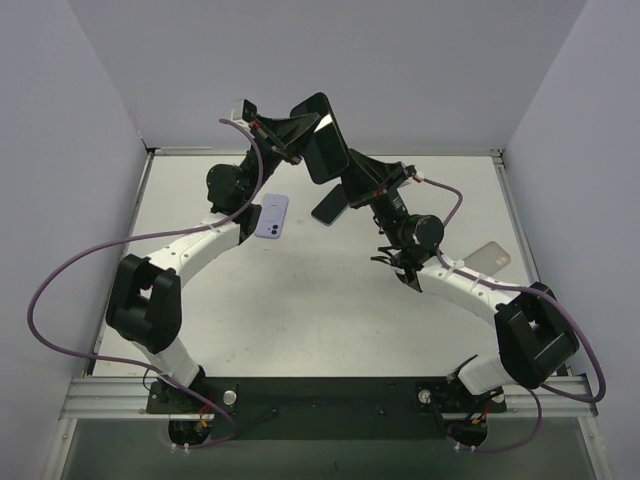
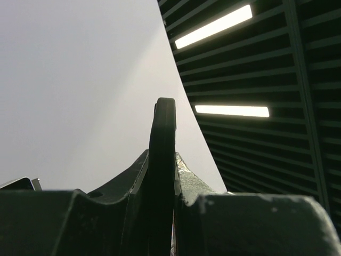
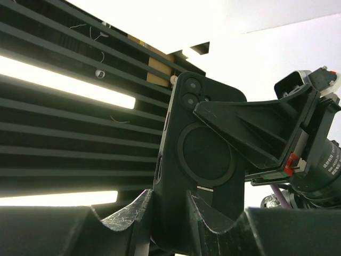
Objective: Take the phone out of the phone case
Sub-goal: Remove the phone case from the phone.
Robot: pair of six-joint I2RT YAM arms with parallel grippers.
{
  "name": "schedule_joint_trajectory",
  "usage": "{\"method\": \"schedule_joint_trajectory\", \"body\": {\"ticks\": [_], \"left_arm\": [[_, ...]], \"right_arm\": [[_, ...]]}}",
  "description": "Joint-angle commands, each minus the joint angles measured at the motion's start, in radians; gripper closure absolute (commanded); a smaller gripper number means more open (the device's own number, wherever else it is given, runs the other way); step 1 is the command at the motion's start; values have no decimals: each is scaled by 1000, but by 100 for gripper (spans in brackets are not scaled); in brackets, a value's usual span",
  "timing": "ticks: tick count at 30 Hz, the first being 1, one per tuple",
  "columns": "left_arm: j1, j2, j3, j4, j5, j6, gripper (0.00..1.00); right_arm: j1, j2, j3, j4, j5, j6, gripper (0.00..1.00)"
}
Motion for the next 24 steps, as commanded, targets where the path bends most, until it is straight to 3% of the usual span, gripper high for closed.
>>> {"method": "schedule_joint_trajectory", "body": {"ticks": [1,7,10,13,17,24], "left_arm": [[-79,-40,83,495,0,-212,100],[-101,-31,79,492,-3,-207,100],[-110,-25,53,483,-5,-207,100],[-115,-22,39,481,-14,-211,100],[-127,-5,45,483,-23,-217,100],[-148,17,45,480,-28,-223,100]], "right_arm": [[-5,67,-82,126,-107,-72,100],[-14,77,-117,59,-141,-143,100],[-31,11,-154,-88,-164,-247,100],[-41,-86,-179,-309,-151,-347,100],[-19,-201,-124,-808,-70,-604,100],[-14,-242,-38,-1117,6,-765,100]]}}
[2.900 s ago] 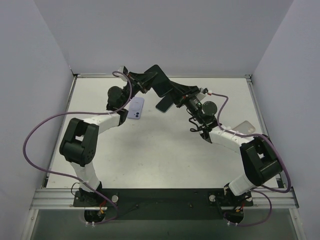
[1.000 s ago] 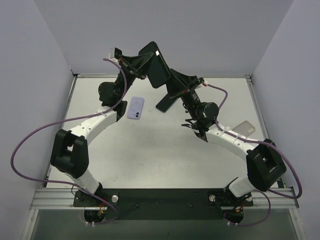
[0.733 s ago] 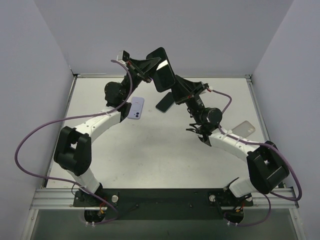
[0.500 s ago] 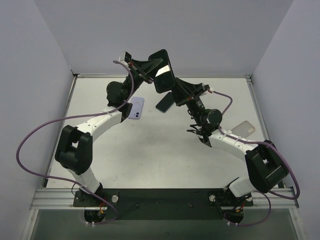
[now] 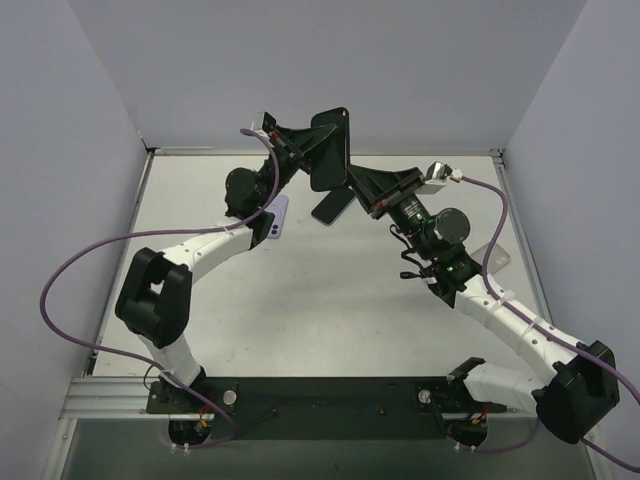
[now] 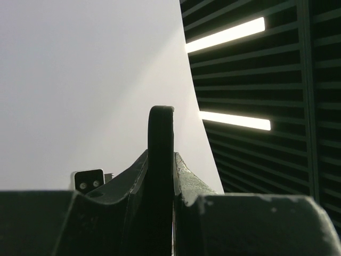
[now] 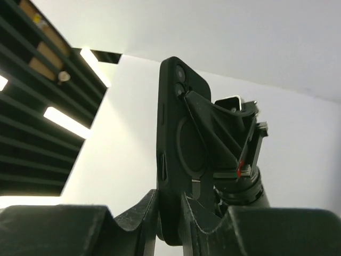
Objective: Take the phone out of the phone case
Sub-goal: Remove the phone case from the phone.
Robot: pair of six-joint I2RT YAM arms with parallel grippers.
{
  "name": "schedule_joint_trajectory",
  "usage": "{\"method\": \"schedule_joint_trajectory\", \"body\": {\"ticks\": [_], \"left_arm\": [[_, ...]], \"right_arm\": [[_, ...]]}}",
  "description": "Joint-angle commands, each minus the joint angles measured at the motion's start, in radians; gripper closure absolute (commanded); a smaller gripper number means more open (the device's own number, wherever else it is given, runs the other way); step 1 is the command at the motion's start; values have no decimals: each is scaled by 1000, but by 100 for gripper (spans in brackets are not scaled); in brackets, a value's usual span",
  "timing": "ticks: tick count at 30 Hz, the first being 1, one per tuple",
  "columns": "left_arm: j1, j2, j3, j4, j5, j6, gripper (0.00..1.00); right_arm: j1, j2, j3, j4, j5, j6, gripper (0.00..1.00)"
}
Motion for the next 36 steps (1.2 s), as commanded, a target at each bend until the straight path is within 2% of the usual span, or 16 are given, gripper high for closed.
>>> {"method": "schedule_joint_trajectory", "body": {"ticks": [1,4,6,9,10,14,19,23,30,33,34,36], "left_arm": [[-77,-36,62,512,-2,-216,100],[-77,-33,62,511,-5,-221,100],[-76,-30,71,514,-2,-225,100],[-77,-28,74,519,-2,-230,100],[-77,-28,77,522,-2,-230,100],[-79,-25,90,526,-4,-230,100],[-80,-30,110,528,-2,-231,100],[-83,-34,116,528,-5,-230,100],[-86,-48,106,523,-5,-228,100],[-86,-45,113,525,-8,-233,100],[-86,-45,117,525,-14,-236,100],[-86,-45,125,529,-19,-244,100]], "right_arm": [[18,60,12,-597,37,-256,100],[18,58,30,-660,69,-284,100],[9,53,7,-640,63,-282,100],[-20,61,-92,-431,-22,-197,100],[-43,90,-109,-309,-83,-140,100],[-57,185,-154,-29,-173,-2,100],[-45,377,-162,328,-214,195,100],[-16,494,-139,476,-214,298,100],[-8,428,-139,241,-208,169,100],[-8,359,-122,46,-190,68,100],[-9,315,-113,-109,-179,-4,100],[-6,262,-91,-259,-121,-75,100]]}}
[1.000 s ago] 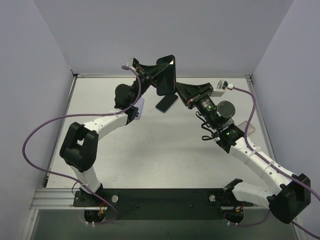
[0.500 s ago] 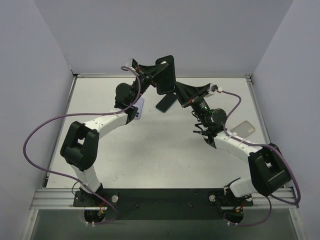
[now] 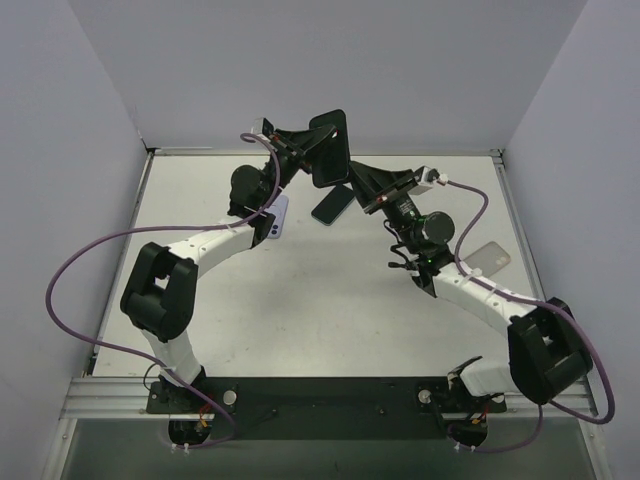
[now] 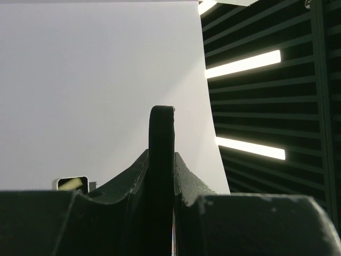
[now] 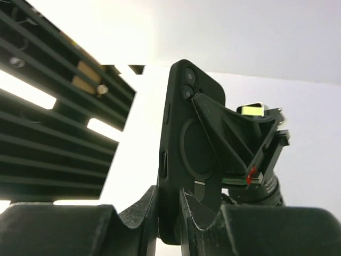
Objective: Take the phone out of the phone case
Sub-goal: Remove the phone case from the phone.
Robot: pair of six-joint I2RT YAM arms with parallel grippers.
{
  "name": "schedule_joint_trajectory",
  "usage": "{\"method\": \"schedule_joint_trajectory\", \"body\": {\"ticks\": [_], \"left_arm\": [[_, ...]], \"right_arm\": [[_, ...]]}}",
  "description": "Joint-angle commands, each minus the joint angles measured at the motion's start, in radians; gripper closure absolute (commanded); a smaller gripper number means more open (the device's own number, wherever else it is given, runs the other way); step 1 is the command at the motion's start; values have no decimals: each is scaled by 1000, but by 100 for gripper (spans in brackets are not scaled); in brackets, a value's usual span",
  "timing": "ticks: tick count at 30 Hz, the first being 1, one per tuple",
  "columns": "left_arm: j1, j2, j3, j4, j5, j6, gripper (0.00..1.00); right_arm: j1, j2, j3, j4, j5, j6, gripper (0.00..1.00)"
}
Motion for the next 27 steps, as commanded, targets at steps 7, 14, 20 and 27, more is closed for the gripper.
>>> {"method": "schedule_joint_trajectory", "body": {"ticks": [7,14,20,27], "left_arm": [[-105,-119,136,587,38,-273,100],[-103,-142,100,580,36,-267,100],[-105,-139,129,580,36,-267,100],[-111,-142,129,583,36,-258,100]], "right_arm": [[59,-2,0,-907,-21,-420,100],[61,-16,40,-1141,80,-567,100],[-13,-2,-114,-816,-99,-465,100],[19,191,-136,-339,-244,-197,100]]}}
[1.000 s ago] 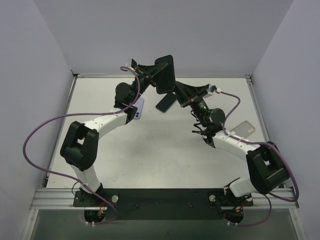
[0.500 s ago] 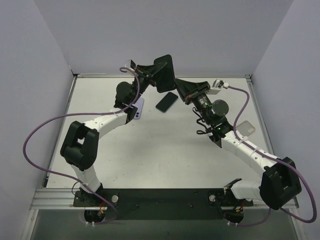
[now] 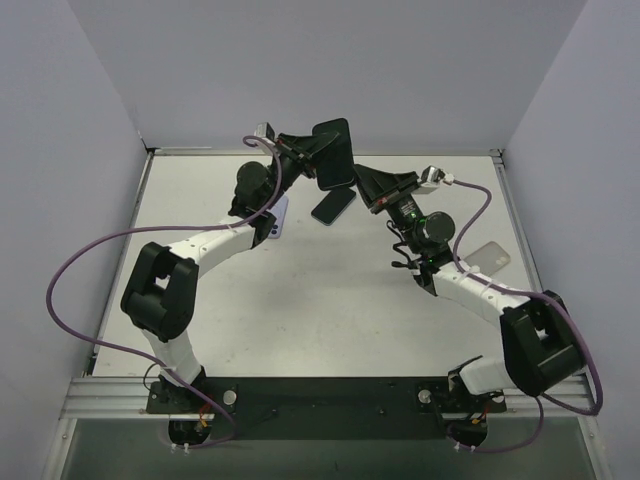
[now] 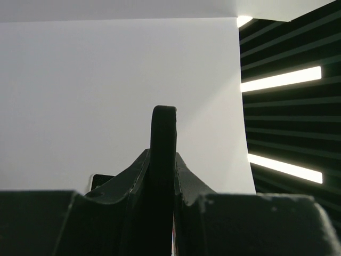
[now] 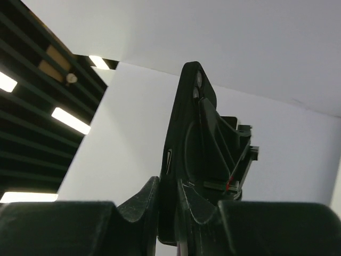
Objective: Take the phone out of the phone case
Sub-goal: Remove the phone case from the phone.
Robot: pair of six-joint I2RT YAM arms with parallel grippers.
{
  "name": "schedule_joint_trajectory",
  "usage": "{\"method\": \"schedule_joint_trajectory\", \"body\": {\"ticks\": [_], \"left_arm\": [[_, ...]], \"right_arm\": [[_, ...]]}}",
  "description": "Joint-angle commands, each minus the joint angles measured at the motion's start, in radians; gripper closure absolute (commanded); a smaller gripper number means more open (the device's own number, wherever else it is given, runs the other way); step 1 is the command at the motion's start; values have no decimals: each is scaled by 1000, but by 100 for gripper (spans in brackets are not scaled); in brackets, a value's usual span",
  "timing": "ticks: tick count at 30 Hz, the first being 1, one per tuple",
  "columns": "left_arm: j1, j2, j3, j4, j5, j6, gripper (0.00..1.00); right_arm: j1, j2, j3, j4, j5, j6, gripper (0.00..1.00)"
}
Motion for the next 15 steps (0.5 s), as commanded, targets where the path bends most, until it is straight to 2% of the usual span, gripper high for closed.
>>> {"method": "schedule_joint_trajectory", "body": {"ticks": [1,6,7,9,15], "left_arm": [[-106,-142,129,727,56,-342,100],[-106,-141,146,727,57,-343,100],[-106,-141,146,727,60,-343,100],[-107,-144,144,725,62,-342,100],[-106,-147,132,723,62,-343,100]], "right_arm": [[79,259,-112,-134,-248,90,100],[118,476,-107,307,-230,392,100],[122,495,-103,337,-224,412,100],[129,503,-107,339,-219,402,100],[113,402,-138,196,-221,310,100]]}}
